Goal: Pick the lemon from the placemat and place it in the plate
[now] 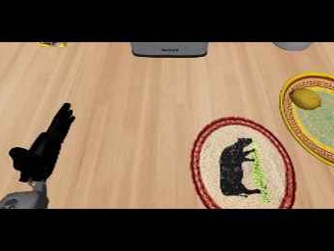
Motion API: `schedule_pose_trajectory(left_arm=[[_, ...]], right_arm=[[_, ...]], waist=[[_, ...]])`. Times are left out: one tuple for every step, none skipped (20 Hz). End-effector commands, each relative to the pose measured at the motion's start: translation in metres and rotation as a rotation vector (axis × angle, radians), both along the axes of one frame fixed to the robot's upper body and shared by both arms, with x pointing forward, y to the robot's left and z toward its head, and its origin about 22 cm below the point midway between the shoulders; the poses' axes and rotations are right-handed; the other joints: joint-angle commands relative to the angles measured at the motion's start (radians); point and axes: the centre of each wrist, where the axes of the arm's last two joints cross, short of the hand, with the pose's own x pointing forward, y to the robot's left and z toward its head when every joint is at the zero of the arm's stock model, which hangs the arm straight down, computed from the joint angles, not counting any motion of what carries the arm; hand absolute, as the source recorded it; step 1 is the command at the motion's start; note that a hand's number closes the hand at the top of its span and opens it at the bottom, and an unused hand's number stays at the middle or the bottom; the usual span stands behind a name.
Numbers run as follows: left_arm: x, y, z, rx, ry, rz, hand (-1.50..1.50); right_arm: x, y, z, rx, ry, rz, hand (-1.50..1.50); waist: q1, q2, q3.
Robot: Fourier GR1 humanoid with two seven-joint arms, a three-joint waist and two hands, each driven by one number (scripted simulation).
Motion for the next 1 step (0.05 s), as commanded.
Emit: schedule_pose_trajectory(left_arm=[[0.0022,0.0001,-0.0038,0.018,-0.020,-0.004,0.00]], right_arm=[[-0.0187,-0.0061,0.0006,-0.031,-0.012,0.006,-1.50]], waist=[[-0.002,0.001,0.001]])
